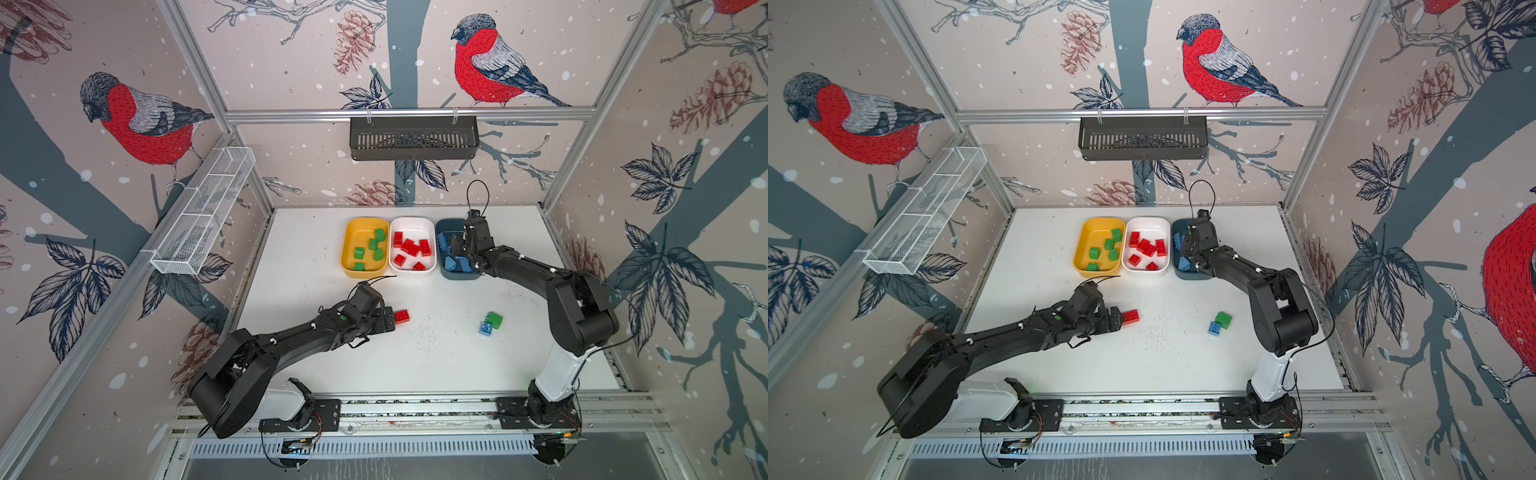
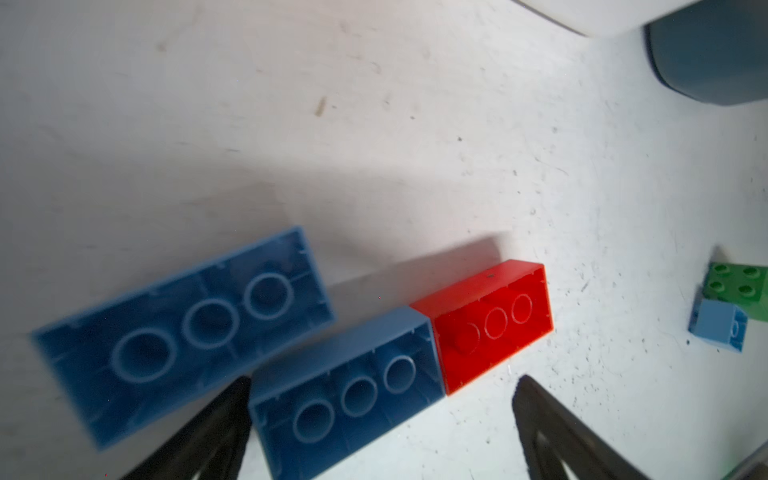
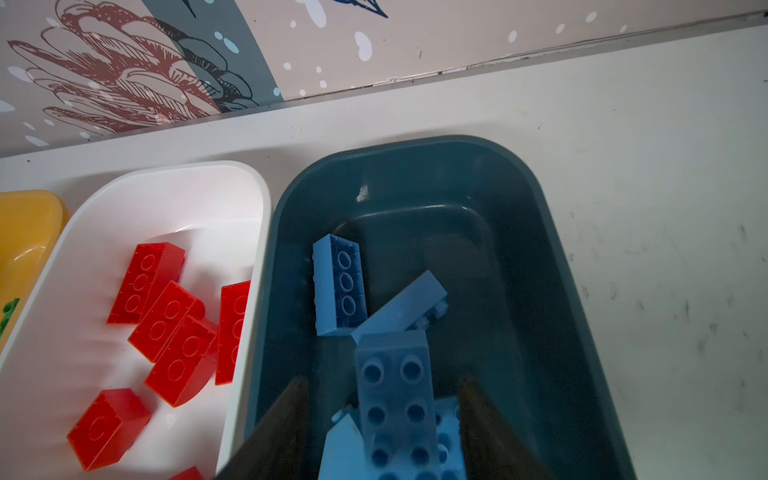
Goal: Sort the legos into containers by color
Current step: 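Carry the blue brick over the teal bin and release it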
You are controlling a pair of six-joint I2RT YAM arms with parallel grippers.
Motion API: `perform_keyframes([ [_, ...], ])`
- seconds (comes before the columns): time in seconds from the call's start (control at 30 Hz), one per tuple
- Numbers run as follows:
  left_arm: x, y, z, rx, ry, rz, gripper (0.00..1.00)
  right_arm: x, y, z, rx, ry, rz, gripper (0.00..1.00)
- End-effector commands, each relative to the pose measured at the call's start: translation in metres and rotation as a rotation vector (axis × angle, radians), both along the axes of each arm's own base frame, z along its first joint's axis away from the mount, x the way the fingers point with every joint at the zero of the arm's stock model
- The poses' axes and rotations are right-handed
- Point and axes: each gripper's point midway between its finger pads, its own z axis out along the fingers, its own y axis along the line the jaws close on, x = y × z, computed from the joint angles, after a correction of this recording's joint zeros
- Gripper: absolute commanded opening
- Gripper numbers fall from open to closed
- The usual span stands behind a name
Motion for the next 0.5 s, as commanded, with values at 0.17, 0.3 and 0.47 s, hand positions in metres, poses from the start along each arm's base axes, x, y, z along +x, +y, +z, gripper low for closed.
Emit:
perform_keyframes([
  [0.17,-0.008,-0.034,0.004,0.041,-0.033,-0.133,0.97,-0.017,0.006,0.011,0.028,0.03,0.036,0.85],
  [0.3,-0.003,-0.021,0.0,0.118,-0.033,-0.067,0.96,-0.033,0.004,0.02,0.049,0.025,0.044,1.0],
  [0.47,-0.002,-0.021,0.006,0.195,-0.114,-0.223,0.92,-0.057,-0.004,0.03,0.068,0.009,0.034,0.99],
])
